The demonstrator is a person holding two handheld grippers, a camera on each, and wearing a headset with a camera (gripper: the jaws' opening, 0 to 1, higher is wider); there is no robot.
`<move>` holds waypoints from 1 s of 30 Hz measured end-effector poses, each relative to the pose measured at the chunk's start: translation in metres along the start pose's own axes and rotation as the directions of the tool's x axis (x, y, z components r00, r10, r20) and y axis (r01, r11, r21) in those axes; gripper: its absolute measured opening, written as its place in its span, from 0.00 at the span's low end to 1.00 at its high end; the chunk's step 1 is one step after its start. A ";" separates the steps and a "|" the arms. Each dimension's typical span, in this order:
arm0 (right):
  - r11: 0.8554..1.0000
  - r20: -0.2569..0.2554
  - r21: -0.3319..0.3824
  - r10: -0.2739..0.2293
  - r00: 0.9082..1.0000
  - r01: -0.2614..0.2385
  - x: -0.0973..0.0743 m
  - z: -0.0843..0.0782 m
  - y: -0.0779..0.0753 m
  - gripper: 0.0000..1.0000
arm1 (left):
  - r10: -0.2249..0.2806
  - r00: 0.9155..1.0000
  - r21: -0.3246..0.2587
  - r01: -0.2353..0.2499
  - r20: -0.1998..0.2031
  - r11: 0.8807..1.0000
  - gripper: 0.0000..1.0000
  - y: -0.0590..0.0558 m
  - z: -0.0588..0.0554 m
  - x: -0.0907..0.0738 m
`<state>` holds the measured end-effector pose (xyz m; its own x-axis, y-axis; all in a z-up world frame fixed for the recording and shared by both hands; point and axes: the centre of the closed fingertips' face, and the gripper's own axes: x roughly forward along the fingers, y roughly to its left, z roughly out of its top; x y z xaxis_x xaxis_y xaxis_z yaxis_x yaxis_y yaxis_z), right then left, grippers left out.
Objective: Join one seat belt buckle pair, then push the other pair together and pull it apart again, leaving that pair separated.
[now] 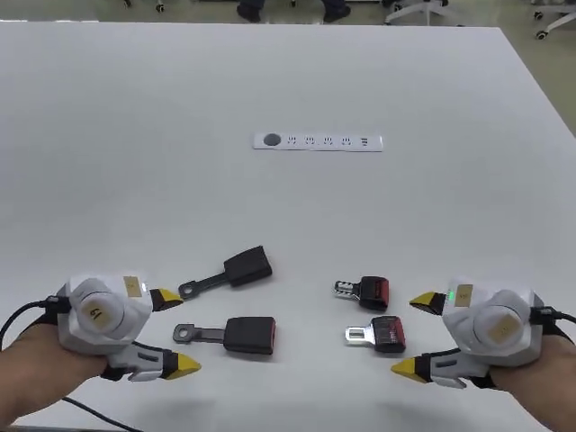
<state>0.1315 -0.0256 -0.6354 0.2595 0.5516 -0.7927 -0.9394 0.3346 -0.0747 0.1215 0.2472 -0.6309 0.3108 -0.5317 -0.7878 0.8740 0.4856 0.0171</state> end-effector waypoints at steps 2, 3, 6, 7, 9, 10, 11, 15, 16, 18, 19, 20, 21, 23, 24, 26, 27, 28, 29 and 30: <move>1.000 -0.016 -0.013 0.020 1.000 -0.020 0.004 -0.002 0.000 0.50 | -0.027 0.999 0.020 0.028 -0.022 0.999 0.56 -0.002 -0.001 0.006; 1.000 -0.023 -0.024 0.019 1.000 -0.020 0.006 -0.002 -0.001 0.51 | -0.030 0.999 0.025 0.031 -0.020 0.999 0.55 -0.003 0.003 0.008; 0.999 -0.035 -0.038 0.034 0.999 -0.035 0.013 -0.003 -0.004 0.49 | -0.052 0.998 0.052 0.053 -0.028 0.997 0.56 -0.006 0.010 0.016; 0.998 -0.037 -0.043 0.043 0.998 -0.045 0.015 -0.003 -0.005 0.48 | -0.053 0.998 0.055 0.055 -0.030 0.997 0.56 -0.006 0.010 0.017; 0.997 -0.046 -0.051 0.058 0.997 -0.061 0.018 -0.003 -0.004 0.46 | -0.060 0.997 0.071 0.063 -0.039 0.995 0.55 -0.005 0.011 0.021; 0.997 -0.050 -0.054 0.060 0.997 -0.063 0.021 -0.004 -0.004 0.46 | -0.062 0.997 0.085 0.066 -0.050 0.994 0.54 -0.004 0.011 0.023; 0.996 -0.055 -0.058 0.062 0.997 -0.065 0.023 -0.006 -0.005 0.46 | -0.072 0.996 0.092 0.077 -0.056 0.993 0.53 -0.005 0.011 0.025; 0.994 -0.068 -0.061 0.082 0.994 -0.086 0.031 -0.009 -0.004 0.42 | -0.096 0.993 0.115 0.103 -0.065 0.988 0.50 -0.005 0.014 0.033; 0.994 -0.070 -0.064 0.086 0.994 -0.090 0.032 -0.009 -0.004 0.42 | -0.100 0.993 0.123 0.108 -0.066 0.987 0.50 -0.005 0.014 0.034; 0.992 -0.080 -0.074 0.096 0.992 -0.102 0.035 -0.011 -0.004 0.40 | -0.111 0.991 0.136 0.121 -0.075 0.983 0.50 -0.004 0.014 0.039; 0.992 -0.084 -0.078 0.097 0.992 -0.104 0.035 -0.012 -0.005 0.39 | -0.116 0.990 0.150 0.127 -0.081 0.980 0.50 -0.002 0.013 0.041; 0.991 -0.087 -0.081 0.101 0.991 -0.108 0.036 -0.012 -0.006 0.39 | -0.118 0.989 0.160 0.130 -0.085 0.978 0.49 -0.002 0.013 0.043; 0.991 -0.089 -0.080 0.103 0.991 -0.111 0.037 -0.013 -0.006 0.38 | -0.121 0.989 0.165 0.134 -0.088 0.977 0.49 -0.001 0.013 0.045; 0.990 -0.096 -0.079 0.112 0.989 -0.120 0.039 -0.015 -0.008 0.37 | -0.136 0.987 0.167 0.149 -0.084 0.975 0.48 0.000 0.015 0.049; 0.989 -0.100 -0.081 0.116 0.988 -0.125 0.039 -0.015 -0.007 0.37 | -0.150 0.986 0.158 0.161 -0.078 0.974 0.47 0.000 0.016 0.051; 0.986 -0.113 -0.095 0.125 0.986 -0.136 0.039 -0.017 -0.006 0.36 | -0.158 0.984 0.162 0.169 -0.081 0.972 0.46 0.001 0.015 0.055; 0.985 -0.120 -0.102 0.128 0.984 -0.141 0.040 -0.018 -0.005 0.36 | -0.160 0.983 0.167 0.172 -0.085 0.971 0.45 0.001 0.014 0.057; 0.984 -0.125 -0.109 0.127 0.984 -0.141 0.041 -0.019 -0.006 0.35 | -0.165 0.982 0.174 0.178 -0.088 0.969 0.44 0.001 0.015 0.058; 0.983 -0.128 -0.112 0.128 0.984 -0.142 0.042 -0.019 -0.006 0.35 | -0.167 0.982 0.176 0.181 -0.089 0.968 0.43 0.001 0.014 0.060; 0.983 -0.130 -0.115 0.130 0.983 -0.145 0.044 -0.021 -0.006 0.35 | -0.171 0.981 0.179 0.185 -0.090 0.966 0.43 0.001 0.014 0.061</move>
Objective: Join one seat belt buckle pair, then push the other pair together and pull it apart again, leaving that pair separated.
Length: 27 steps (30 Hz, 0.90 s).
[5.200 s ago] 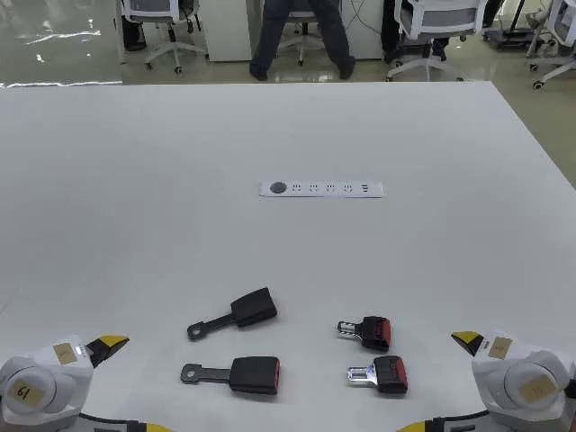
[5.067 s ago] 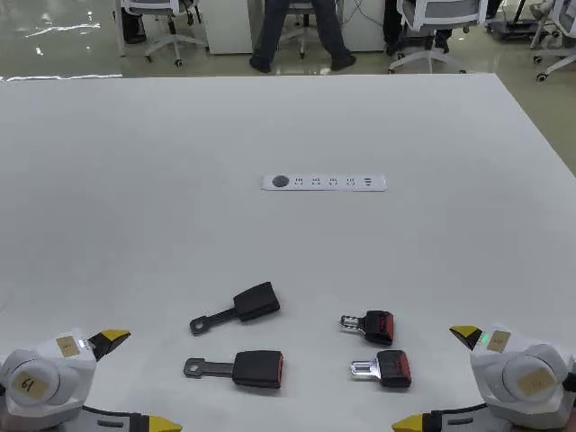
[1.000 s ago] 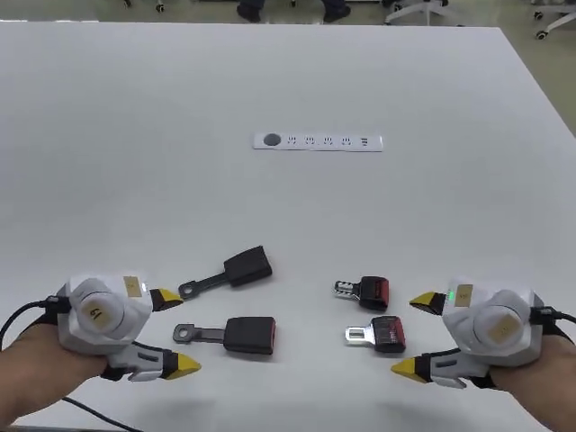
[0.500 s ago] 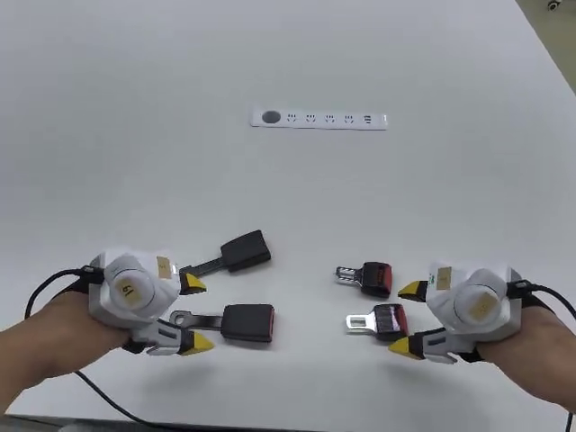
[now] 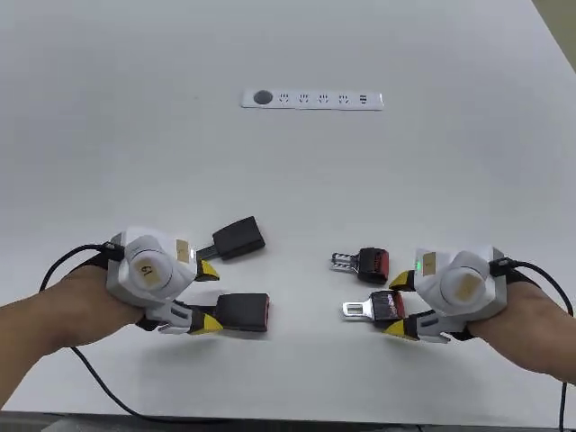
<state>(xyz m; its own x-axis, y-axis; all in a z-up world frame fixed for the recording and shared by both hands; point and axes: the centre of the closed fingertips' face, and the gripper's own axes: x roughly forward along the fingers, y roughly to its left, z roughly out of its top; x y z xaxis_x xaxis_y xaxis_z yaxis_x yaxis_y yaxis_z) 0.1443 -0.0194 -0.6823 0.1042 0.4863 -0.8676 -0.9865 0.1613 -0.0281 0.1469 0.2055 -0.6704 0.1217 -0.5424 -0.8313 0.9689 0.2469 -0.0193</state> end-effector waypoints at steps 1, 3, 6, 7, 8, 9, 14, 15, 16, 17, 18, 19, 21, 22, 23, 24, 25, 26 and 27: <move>1.000 -0.004 -0.008 0.002 1.000 -0.002 0.002 -0.001 0.000 0.35 | -0.005 1.000 0.010 0.005 -0.002 1.000 0.43 0.000 0.001 0.002; 1.000 -0.011 -0.014 0.004 1.000 -0.004 0.004 -0.002 -0.001 0.35 | -0.016 1.000 0.029 0.017 -0.013 0.999 0.42 -0.002 0.000 0.005; 1.000 -0.024 -0.027 0.011 1.000 -0.012 0.008 -0.004 -0.001 0.36 | -0.039 0.999 0.052 0.040 -0.021 0.998 0.40 -0.006 0.002 0.010; 0.999 -0.026 -0.030 0.013 1.000 -0.014 0.008 -0.004 -0.002 0.35 | -0.046 0.999 0.057 0.047 -0.023 0.997 0.39 -0.008 0.003 0.010; 0.999 -0.029 -0.032 0.014 0.999 -0.015 0.008 -0.004 -0.002 0.35 | -0.052 0.998 0.066 0.053 -0.025 0.996 0.37 -0.009 0.004 0.011; 0.999 -0.030 -0.032 0.015 0.999 -0.016 0.008 -0.005 -0.003 0.34 | -0.059 0.998 0.080 0.061 -0.034 0.995 0.36 -0.011 0.004 0.013; 0.999 -0.029 -0.024 0.036 0.999 -0.036 0.011 -0.007 -0.003 0.34 | -0.079 0.995 0.126 0.086 -0.060 0.988 0.33 -0.015 0.003 0.018; 0.999 -0.030 -0.024 0.038 0.999 -0.039 0.011 -0.007 -0.003 0.34 | -0.080 0.995 0.127 0.088 -0.065 0.988 0.33 -0.015 0.003 0.018; 0.999 -0.030 -0.024 0.040 0.999 -0.041 0.010 -0.007 -0.003 0.34 | -0.083 0.994 0.134 0.091 -0.068 0.987 0.33 -0.015 0.003 0.019; 0.999 -0.032 -0.024 0.042 0.999 -0.043 0.010 -0.008 -0.002 0.34 | -0.085 0.994 0.140 0.094 -0.070 0.986 0.33 -0.015 0.003 0.019; 0.999 -0.032 -0.024 0.044 0.998 -0.045 0.011 -0.008 -0.003 0.34 | -0.087 0.994 0.144 0.096 -0.072 0.985 0.32 -0.015 0.003 0.020; 0.999 -0.033 -0.025 0.046 0.998 -0.047 0.011 -0.009 -0.003 0.34 | -0.089 0.993 0.146 0.099 -0.074 0.984 0.32 -0.015 0.002 0.021; 0.998 -0.034 -0.025 0.051 0.998 -0.051 0.012 -0.009 -0.003 0.34 | -0.092 0.993 0.156 0.104 -0.079 0.982 0.32 -0.016 0.001 0.022; 0.998 -0.034 -0.023 0.053 0.998 -0.054 0.013 -0.010 -0.004 0.34 | -0.093 0.992 0.158 0.105 -0.082 0.982 0.32 -0.016 0.001 0.022; 0.998 -0.035 -0.022 0.053 0.998 -0.054 0.013 -0.010 -0.004 0.34 | -0.094 0.992 0.157 0.106 -0.084 0.982 0.32 -0.016 0.001 0.022; 0.998 -0.034 -0.026 0.053 0.998 -0.054 0.013 -0.009 -0.004 0.34 | -0.095 0.992 0.157 0.107 -0.085 0.982 0.32 -0.016 0.001 0.023; 0.998 -0.034 -0.027 0.053 0.998 -0.054 0.013 -0.009 -0.004 0.34 | -0.095 0.992 0.159 0.108 -0.087 0.981 0.32 -0.016 0.000 0.023; 0.998 -0.032 -0.026 0.054 0.998 -0.054 0.013 -0.009 -0.004 0.34 | -0.095 0.992 0.159 0.108 -0.089 0.981 0.32 -0.016 0.000 0.023; 0.998 -0.031 -0.025 0.054 0.998 -0.055 0.013 -0.009 -0.004 0.34 | -0.094 0.991 0.160 0.108 -0.090 0.981 0.32 -0.016 0.000 0.024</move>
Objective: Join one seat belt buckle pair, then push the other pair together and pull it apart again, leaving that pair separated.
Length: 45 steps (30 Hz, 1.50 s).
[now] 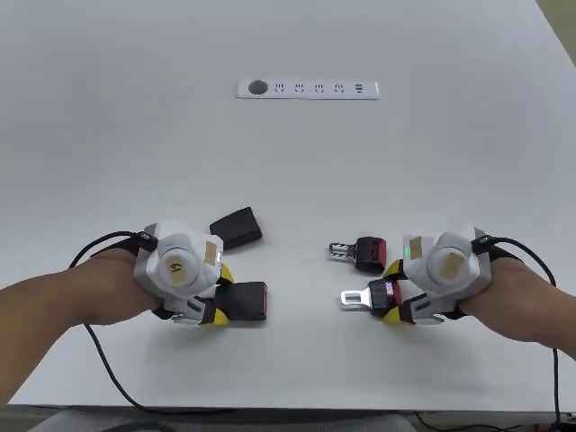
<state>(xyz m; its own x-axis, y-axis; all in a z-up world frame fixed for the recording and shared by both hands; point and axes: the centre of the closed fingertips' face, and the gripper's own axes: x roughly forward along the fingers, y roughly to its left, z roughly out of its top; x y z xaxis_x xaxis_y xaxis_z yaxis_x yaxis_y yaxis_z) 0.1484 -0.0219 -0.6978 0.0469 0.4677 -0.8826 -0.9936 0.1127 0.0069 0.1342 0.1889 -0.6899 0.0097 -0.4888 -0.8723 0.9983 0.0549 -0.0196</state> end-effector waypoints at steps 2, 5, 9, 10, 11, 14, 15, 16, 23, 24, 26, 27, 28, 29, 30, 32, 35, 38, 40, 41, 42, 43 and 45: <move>1.000 0.001 0.000 0.000 1.000 0.000 0.000 0.001 0.001 0.34 | 0.002 1.000 0.006 -0.002 -0.006 1.000 0.32 -0.001 0.000 0.001; 1.000 -0.003 0.000 -0.001 1.000 0.001 0.000 0.000 0.000 0.34 | 0.008 1.000 0.019 -0.008 -0.011 1.000 0.33 -0.001 0.000 0.002; 1.000 -0.008 0.006 -0.007 1.000 0.007 0.000 0.000 0.000 0.34 | 0.006 1.000 0.024 -0.006 -0.017 1.000 0.33 0.000 -0.001 0.002; 1.000 -0.008 0.007 -0.008 1.000 0.008 0.000 0.000 0.000 0.34 | 0.006 1.000 0.030 -0.005 -0.022 1.000 0.33 -0.001 -0.002 0.003; 1.000 -0.009 0.010 -0.010 1.000 0.010 0.000 0.000 0.000 0.34 | 0.004 1.000 0.032 -0.003 -0.026 0.999 0.33 -0.001 -0.002 0.003; 1.000 -0.009 0.012 -0.012 1.000 0.012 -0.001 0.000 0.001 0.34 | -0.004 1.000 0.028 0.005 -0.030 1.000 0.33 0.000 -0.003 0.004; 1.000 -0.009 0.012 -0.012 1.000 0.012 -0.001 0.000 0.001 0.34 | -0.006 1.000 0.022 0.007 -0.028 1.000 0.33 0.000 -0.003 0.004; 1.000 -0.009 0.012 -0.013 1.000 0.013 -0.001 0.001 0.001 0.34 | -0.008 1.000 0.014 0.008 -0.022 1.000 0.33 0.000 -0.003 0.004; 1.000 -0.002 0.023 -0.019 1.000 0.019 0.000 0.003 0.002 0.34 | -0.008 1.000 0.001 0.008 -0.021 1.000 0.33 -0.001 -0.001 0.003; 0.999 0.000 0.027 -0.019 1.000 0.019 0.000 0.004 0.002 0.34 | -0.008 1.000 0.001 0.008 -0.022 1.000 0.33 -0.001 -0.001 0.003; 0.999 0.007 0.029 -0.019 1.000 0.019 0.002 0.005 0.003 0.34 | -0.008 1.000 -0.002 0.008 -0.024 1.000 0.33 0.000 -0.001 0.003; 0.999 0.010 0.029 -0.021 1.000 0.021 0.003 0.007 0.004 0.34 | -0.008 1.000 -0.005 0.008 -0.025 1.000 0.33 0.000 -0.001 0.003; 0.999 0.012 0.033 -0.022 1.000 0.022 0.004 0.008 0.004 0.34 | -0.008 1.000 -0.005 0.008 -0.025 1.000 0.33 0.000 -0.002 0.003; 0.999 0.015 0.037 -0.022 1.000 0.022 0.004 0.010 0.006 0.34 | -0.008 1.000 -0.006 0.008 -0.026 1.000 0.33 0.000 -0.002 0.003; 0.999 0.017 0.036 -0.022 1.000 0.022 0.005 0.012 0.008 0.34 | -0.008 1.000 -0.006 0.008 -0.026 1.000 0.33 0.000 -0.001 0.003; 0.999 0.025 0.035 -0.018 1.000 0.017 0.007 0.018 0.011 0.34 | -0.007 1.000 -0.006 0.007 -0.028 1.000 0.33 0.000 -0.001 0.002; 0.999 0.038 0.040 -0.013 0.999 0.011 0.009 0.024 0.014 0.34 | -0.007 1.000 -0.006 0.007 -0.030 1.000 0.33 -0.001 -0.001 0.002; 0.999 0.052 0.044 -0.014 0.999 0.011 0.013 0.034 0.016 0.34 | -0.007 1.000 -0.009 0.006 -0.027 1.000 0.33 0.001 -0.003 0.003; 0.998 0.062 0.056 -0.018 0.998 0.014 0.016 0.040 0.018 0.34 | -0.007 1.000 -0.010 0.006 -0.026 1.000 0.33 0.001 -0.003 0.003; 0.999 0.063 0.051 -0.020 0.998 0.017 0.017 0.041 0.019 0.34 | -0.007 1.000 -0.010 0.006 -0.025 1.000 0.33 0.001 -0.003 0.003; 0.999 0.064 0.042 -0.021 0.998 0.018 0.019 0.044 0.020 0.34 | -0.006 1.000 -0.010 0.006 -0.025 1.000 0.33 0.001 -0.003 0.003; 0.999 0.067 0.034 -0.020 0.998 0.018 0.022 0.048 0.021 0.34 | -0.006 1.000 -0.010 0.006 -0.024 1.000 0.33 0.001 -0.003 0.003; 0.999 0.073 0.035 -0.020 0.997 0.018 0.025 0.054 0.023 0.34 | -0.004 1.000 -0.012 0.004 -0.022 1.000 0.33 0.001 -0.003 0.003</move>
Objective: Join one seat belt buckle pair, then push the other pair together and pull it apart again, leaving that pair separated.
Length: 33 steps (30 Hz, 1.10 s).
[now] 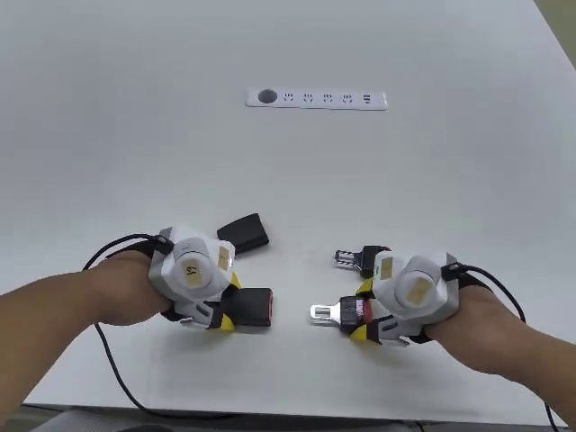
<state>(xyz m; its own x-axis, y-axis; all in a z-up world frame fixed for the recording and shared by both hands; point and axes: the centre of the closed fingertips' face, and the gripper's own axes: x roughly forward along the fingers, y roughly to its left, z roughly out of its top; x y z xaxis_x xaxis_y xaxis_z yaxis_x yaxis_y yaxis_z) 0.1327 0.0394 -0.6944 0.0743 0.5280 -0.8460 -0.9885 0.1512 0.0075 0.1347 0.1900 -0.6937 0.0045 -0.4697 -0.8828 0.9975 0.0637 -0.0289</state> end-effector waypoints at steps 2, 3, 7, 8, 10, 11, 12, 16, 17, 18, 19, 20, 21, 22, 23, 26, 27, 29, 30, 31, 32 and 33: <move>1.000 0.007 0.003 0.000 1.000 0.000 0.004 0.005 0.001 0.34 | 0.001 1.000 -0.002 -0.001 0.001 1.000 0.33 0.000 0.000 0.000; 1.000 0.009 0.005 -0.001 1.000 0.001 0.005 0.007 0.001 0.34 | 0.001 1.000 -0.003 -0.001 0.001 1.000 0.33 0.000 0.000 0.000; 1.000 0.016 0.006 -0.005 1.000 0.005 0.011 0.018 0.003 0.34 | 0.001 1.000 -0.004 -0.001 0.001 1.000 0.33 0.000 0.000 0.000; 1.000 0.016 0.004 -0.005 1.000 0.005 0.012 0.019 0.003 0.34 | 0.001 1.000 -0.003 -0.001 0.000 1.000 0.33 0.000 0.000 0.000; 1.000 0.019 0.004 -0.007 1.000 0.007 0.015 0.025 0.004 0.34 | 0.001 1.000 -0.003 -0.001 0.000 1.000 0.33 0.000 0.000 0.000; 1.000 0.021 0.001 -0.006 1.000 0.006 0.017 0.028 0.004 0.34 | 0.001 1.000 -0.004 -0.001 0.000 1.000 0.33 0.000 -0.001 0.000; 1.000 0.022 0.000 -0.007 1.000 0.007 0.018 0.030 0.004 0.34 | 0.001 1.000 -0.004 -0.001 0.001 1.000 0.33 0.000 -0.001 0.000; 1.000 0.025 -0.006 -0.005 1.000 0.005 0.022 0.037 0.005 0.34 | 0.002 1.000 -0.008 -0.002 0.005 1.000 0.33 0.000 -0.001 0.000; 1.000 0.026 -0.006 -0.005 1.000 0.006 0.023 0.039 0.005 0.34 | 0.003 1.000 -0.010 -0.002 0.006 1.000 0.33 0.001 -0.001 0.001; 1.000 0.027 -0.004 -0.005 1.000 0.005 0.024 0.040 0.005 0.34 | 0.003 1.000 -0.010 -0.003 0.006 1.000 0.33 0.001 -0.001 0.001; 1.000 0.029 -0.004 -0.004 1.000 0.004 0.025 0.042 0.005 0.34 | 0.004 1.000 -0.010 -0.004 0.006 1.000 0.33 0.001 -0.001 0.001; 1.000 0.029 -0.004 -0.004 1.000 0.004 0.026 0.043 0.006 0.34 | 0.004 1.000 -0.010 -0.004 0.005 1.000 0.33 0.001 -0.001 0.001; 1.000 0.030 -0.006 -0.004 1.000 0.004 0.027 0.044 0.006 0.34 | 0.005 1.000 -0.011 -0.005 0.003 1.000 0.33 0.000 -0.001 0.000; 1.000 0.030 -0.006 -0.004 1.000 0.004 0.027 0.045 0.007 0.34 | 0.004 1.000 -0.009 -0.004 0.001 1.000 0.33 0.001 -0.001 0.000; 1.000 0.029 -0.009 -0.005 1.000 0.005 0.028 0.045 0.008 0.34 | 0.004 1.000 -0.008 -0.004 -0.001 1.000 0.33 0.001 -0.001 0.001; 1.000 0.021 -0.022 -0.015 1.000 0.016 0.027 0.045 0.006 0.34 | 0.002 1.000 -0.006 -0.002 -0.006 1.000 0.33 0.000 0.000 0.000; 0.999 0.020 -0.027 -0.017 1.000 0.018 0.027 0.045 0.006 0.34 | 0.002 1.000 -0.005 -0.002 -0.008 1.000 0.33 0.000 0.001 0.000; 0.999 0.024 -0.026 -0.020 1.000 0.020 0.027 0.046 0.005 0.34 | 0.003 1.000 -0.007 -0.003 -0.010 1.000 0.33 0.000 0.001 0.000; 1.000 0.027 -0.022 -0.019 0.999 0.020 0.028 0.046 0.005 0.34 | 0.003 1.000 -0.008 -0.004 -0.012 1.000 0.33 0.000 0.001 0.000; 1.000 0.028 -0.023 -0.019 0.999 0.020 0.028 0.047 0.005 0.34 | 0.004 1.000 -0.008 -0.004 -0.013 1.000 0.33 0.000 0.002 0.000; 0.999 0.030 -0.025 -0.020 0.999 0.021 0.029 0.047 0.005 0.34 | 0.004 1.000 -0.008 -0.004 -0.014 1.000 0.33 -0.001 0.002 0.000; 0.999 0.031 -0.026 -0.021 0.999 0.022 0.030 0.048 0.005 0.34 | 0.004 1.000 -0.007 -0.004 -0.014 1.000 0.33 -0.001 0.002 0.000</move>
<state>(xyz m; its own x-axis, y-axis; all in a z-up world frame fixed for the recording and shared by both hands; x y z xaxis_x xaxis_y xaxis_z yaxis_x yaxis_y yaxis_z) 0.1362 0.0962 -0.6938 0.0990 0.5501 -0.8292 -0.9898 0.1406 -0.0249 0.1341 0.1883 -0.6928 0.0075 -0.4567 -0.8896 0.9970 0.0723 -0.0287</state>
